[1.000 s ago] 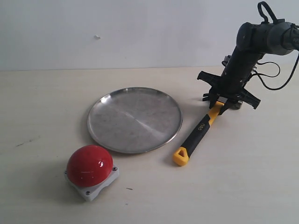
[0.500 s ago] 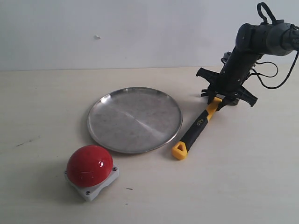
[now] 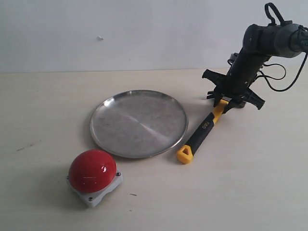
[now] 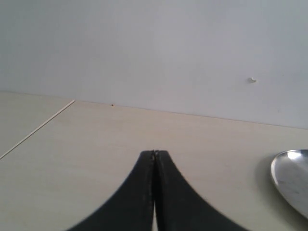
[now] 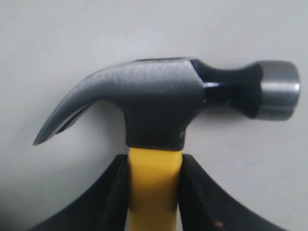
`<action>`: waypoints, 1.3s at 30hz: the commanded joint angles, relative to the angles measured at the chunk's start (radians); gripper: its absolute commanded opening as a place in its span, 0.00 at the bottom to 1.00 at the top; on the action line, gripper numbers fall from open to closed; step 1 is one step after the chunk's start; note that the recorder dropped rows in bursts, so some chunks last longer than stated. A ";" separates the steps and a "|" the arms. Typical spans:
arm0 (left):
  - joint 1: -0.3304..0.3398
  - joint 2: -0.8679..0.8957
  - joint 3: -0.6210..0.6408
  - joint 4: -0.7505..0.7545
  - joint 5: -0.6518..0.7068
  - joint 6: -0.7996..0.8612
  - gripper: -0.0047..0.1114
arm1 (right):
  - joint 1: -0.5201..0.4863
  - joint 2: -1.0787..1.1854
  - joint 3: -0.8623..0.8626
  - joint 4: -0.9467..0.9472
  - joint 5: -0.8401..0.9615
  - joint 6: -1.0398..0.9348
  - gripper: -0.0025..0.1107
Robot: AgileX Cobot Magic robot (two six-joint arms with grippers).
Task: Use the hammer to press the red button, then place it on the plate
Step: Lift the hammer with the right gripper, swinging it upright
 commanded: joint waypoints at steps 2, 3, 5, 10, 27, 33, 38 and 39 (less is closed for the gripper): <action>0.002 -0.005 0.002 -0.007 0.000 -0.003 0.04 | -0.004 0.022 0.009 -0.055 -0.009 -0.052 0.02; 0.002 -0.005 0.002 -0.007 0.000 -0.003 0.04 | -0.004 0.022 0.009 -0.055 0.000 -0.082 0.02; 0.002 -0.005 0.002 -0.007 0.000 -0.003 0.04 | -0.004 0.022 0.009 -0.055 0.010 -0.149 0.02; 0.002 -0.005 0.002 -0.007 0.000 -0.003 0.04 | -0.004 0.020 0.009 -0.048 0.034 -0.251 0.02; 0.002 -0.005 0.002 -0.007 0.000 -0.003 0.04 | -0.004 0.020 0.009 -0.065 0.119 -0.579 0.02; 0.002 -0.005 0.002 -0.007 0.000 -0.003 0.04 | -0.006 0.017 0.009 -0.121 0.140 -0.614 0.02; 0.002 -0.005 0.002 -0.007 0.000 -0.003 0.04 | -0.006 -0.016 0.009 -0.065 0.154 -0.685 0.02; 0.002 -0.005 0.002 -0.007 0.000 -0.003 0.04 | -0.006 -0.028 0.009 -0.053 0.159 -0.700 0.02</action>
